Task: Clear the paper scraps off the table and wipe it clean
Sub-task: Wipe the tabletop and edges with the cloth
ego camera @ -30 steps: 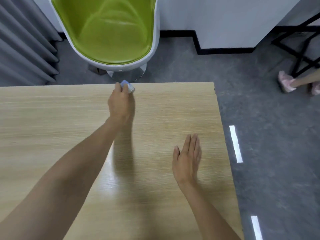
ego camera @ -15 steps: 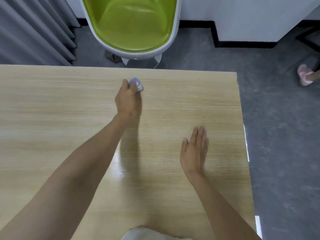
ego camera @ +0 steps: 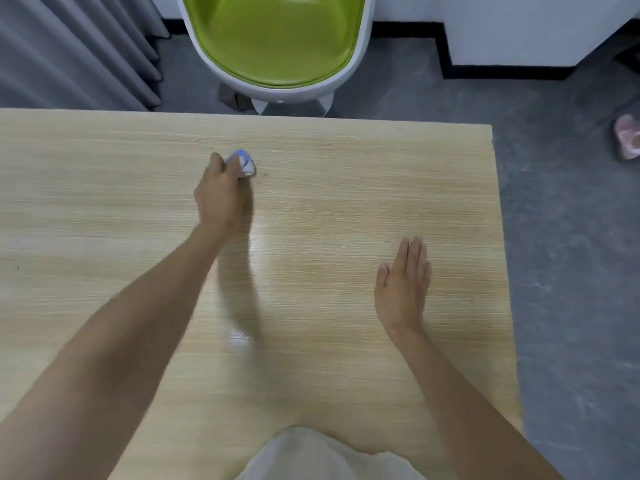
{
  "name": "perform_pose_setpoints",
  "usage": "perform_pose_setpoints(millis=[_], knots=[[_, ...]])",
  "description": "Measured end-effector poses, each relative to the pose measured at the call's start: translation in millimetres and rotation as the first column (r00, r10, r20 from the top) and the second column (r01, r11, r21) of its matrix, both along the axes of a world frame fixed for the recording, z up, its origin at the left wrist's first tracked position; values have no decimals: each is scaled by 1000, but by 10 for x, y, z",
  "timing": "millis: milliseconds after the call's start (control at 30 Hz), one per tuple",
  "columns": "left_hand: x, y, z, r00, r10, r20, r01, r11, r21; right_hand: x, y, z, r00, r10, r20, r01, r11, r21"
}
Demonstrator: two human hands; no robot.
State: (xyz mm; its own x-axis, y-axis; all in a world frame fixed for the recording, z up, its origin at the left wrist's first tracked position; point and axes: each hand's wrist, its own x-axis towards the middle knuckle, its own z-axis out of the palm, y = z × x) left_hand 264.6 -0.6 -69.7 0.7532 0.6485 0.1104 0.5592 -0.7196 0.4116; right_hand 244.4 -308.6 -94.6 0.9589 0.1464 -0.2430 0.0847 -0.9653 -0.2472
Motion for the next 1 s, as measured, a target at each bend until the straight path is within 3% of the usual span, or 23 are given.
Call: perform_pose_setpoints(millis=[67, 133, 167, 233, 300, 367, 400, 467, 533, 567, 600, 667, 700, 733, 767, 800, 833, 867, 900, 933, 1000], knots=[[-82, -500, -84, 998, 46, -53, -46, 999, -3, -5, -11, 9, 1000, 7, 1, -7, 1000, -2], [-345, -1225, -104, 978, -186, -95, 170, 972, -161, 1, -12, 18, 1000, 5, -6, -5, 1000, 0], [-520, -1534, -49, 916, -383, -121, 345, 905, -250, 7, -7, 19, 1000, 2, -12, -2, 1000, 0], [-792, -1710, -13, 612, -774, -162, 721, 630, -287, 19, -1, 12, 1000, 2, -10, -2, 1000, -5], [-779, -1256, 9, 462, -871, -168, 854, 488, -182, 22, -9, 7, 1000, 5, 3, -5, 1000, -8], [-630, -635, -37, 595, -790, -145, 799, 602, -2, 25, -13, 11, 1000, 9, 7, -9, 1000, -10], [-545, -310, -71, 741, -662, -113, 671, 737, 78, 25, -7, 9, 1000, 13, 4, -13, 1000, -9], [-423, 97, -32, 976, -203, -78, 207, 977, 43, 22, 0, -3, 1000, 16, 6, -16, 1000, 1], [-267, -1, 21, 986, 168, -5, -166, 965, -201, 18, 3, -19, 1000, 14, 11, -14, 1000, -1], [-209, -187, 14, 966, 260, 9, -249, 934, -256, 12, 6, -29, 1000, 10, 11, -10, 1000, -4], [-207, -417, 0, 967, 254, -13, -247, 926, -287, 4, 3, -35, 1000, 5, 11, -5, 1000, -2], [-397, -971, -37, 996, -72, -60, 58, 977, -205, -3, 7, -40, 1000, -6, 19, 5, 1000, 14], [-533, -1166, -21, 943, -326, -69, 311, 935, -172, -8, 14, -41, 1000, -7, 23, 6, 1000, 22], [-660, -1267, -32, 812, -582, -49, 573, 810, -128, -8, 18, -41, 1000, -4, 26, 4, 1000, 30], [-721, -1256, -73, 631, -772, -74, 776, 631, 28, -4, 13, -41, 1000, 1, 26, -2, 999, 37], [-716, -1105, -173, 427, -901, -72, 894, 409, 185, 1, -5, -40, 1000, 13, 20, -13, 999, 41], [-632, -918, -228, 288, -953, -94, 929, 254, 270, 6, -32, -30, 1000, 30, 10, -30, 999, 43], [-468, -739, -244, 239, -963, -127, 941, 197, 276, 10, -67, -26, 999, 54, -2, -54, 998, 44], [-261, -596, -270, 296, -944, -144, 923, 244, 297, 9, -105, -19, 997, 81, -8, -81, 996, 43], [-24, -494, -264, 436, -889, -140, 879, 387, 280, 4, -150, -9, 994, 106, -10, -106, 994, 40], [422, -520, -185, 792, -607, -63, 607, 773, 183, -13, -234, 14, 992, 126, 5, -126, 992, 31]])
